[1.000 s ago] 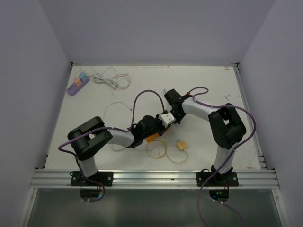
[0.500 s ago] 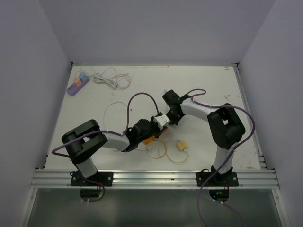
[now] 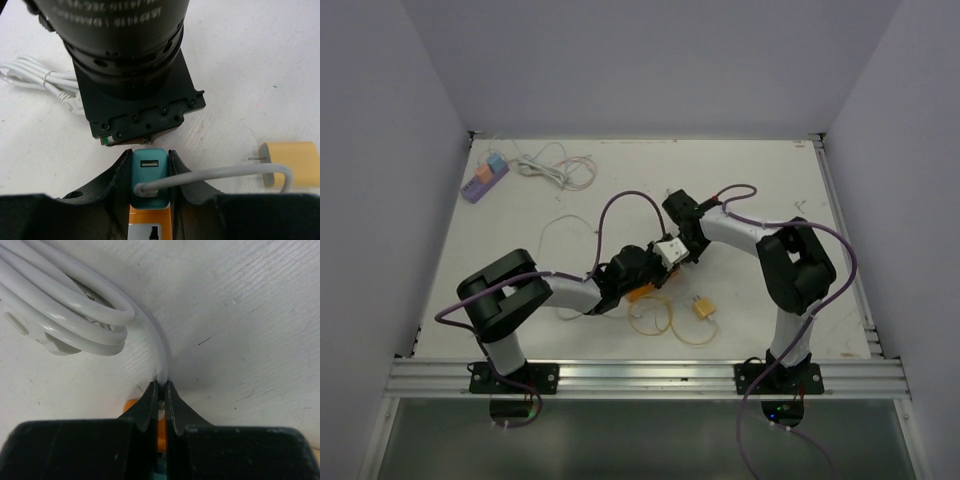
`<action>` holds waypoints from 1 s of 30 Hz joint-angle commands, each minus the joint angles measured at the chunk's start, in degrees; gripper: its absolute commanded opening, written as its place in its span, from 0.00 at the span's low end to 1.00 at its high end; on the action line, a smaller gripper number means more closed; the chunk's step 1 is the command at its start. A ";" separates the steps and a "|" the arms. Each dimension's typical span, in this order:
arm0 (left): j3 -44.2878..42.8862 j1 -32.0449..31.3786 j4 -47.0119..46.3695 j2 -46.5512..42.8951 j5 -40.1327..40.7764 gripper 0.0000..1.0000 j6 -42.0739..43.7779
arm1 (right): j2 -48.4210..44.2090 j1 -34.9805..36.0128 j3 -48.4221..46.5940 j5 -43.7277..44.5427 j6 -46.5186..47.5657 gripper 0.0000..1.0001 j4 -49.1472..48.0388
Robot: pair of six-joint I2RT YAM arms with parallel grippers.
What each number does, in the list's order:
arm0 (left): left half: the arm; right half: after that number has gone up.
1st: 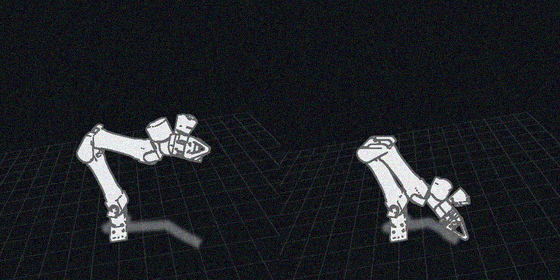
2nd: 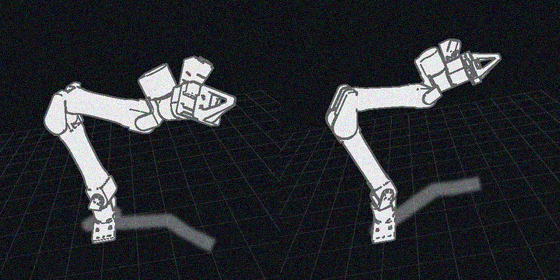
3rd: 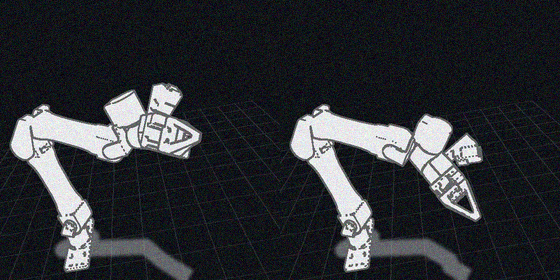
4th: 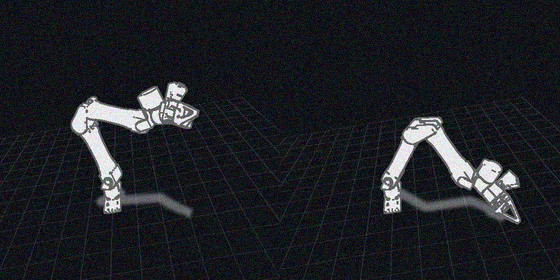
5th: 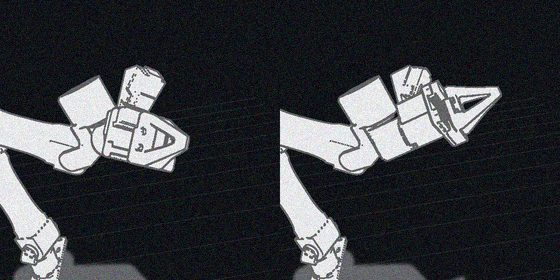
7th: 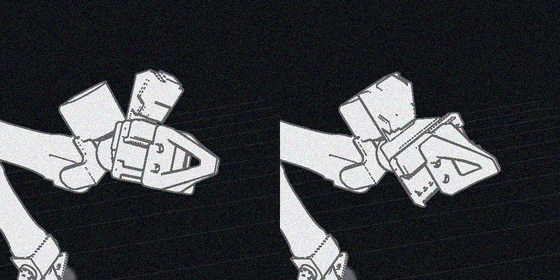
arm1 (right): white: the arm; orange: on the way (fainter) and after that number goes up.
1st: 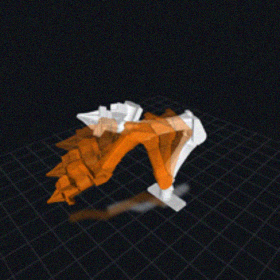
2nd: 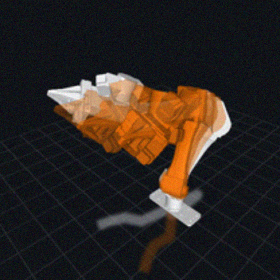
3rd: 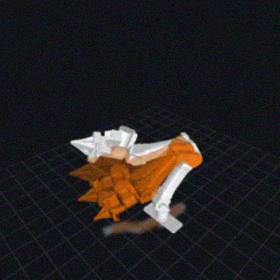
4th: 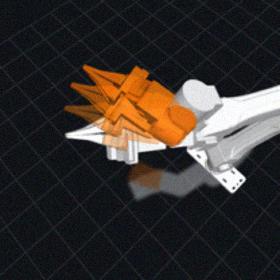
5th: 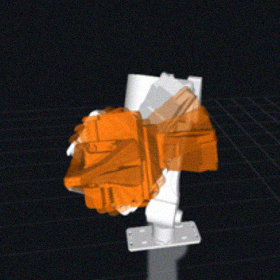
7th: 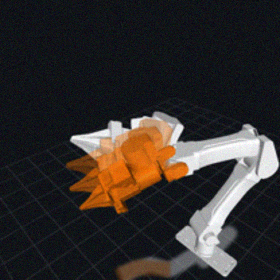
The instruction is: Pull the plug off the socket
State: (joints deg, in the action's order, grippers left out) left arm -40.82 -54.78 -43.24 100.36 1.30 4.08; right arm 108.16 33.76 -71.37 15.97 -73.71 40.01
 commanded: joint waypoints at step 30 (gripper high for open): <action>-9.90 4.77 7.48 -5.25 -9.48 0.00 3.66 | 4.52 0.34 -1.84 8.03 1.73 0.00 6.92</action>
State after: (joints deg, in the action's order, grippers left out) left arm -47.44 -49.95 -31.99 97.41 -8.58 4.89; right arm 109.91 32.73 -73.89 18.33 -72.90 42.59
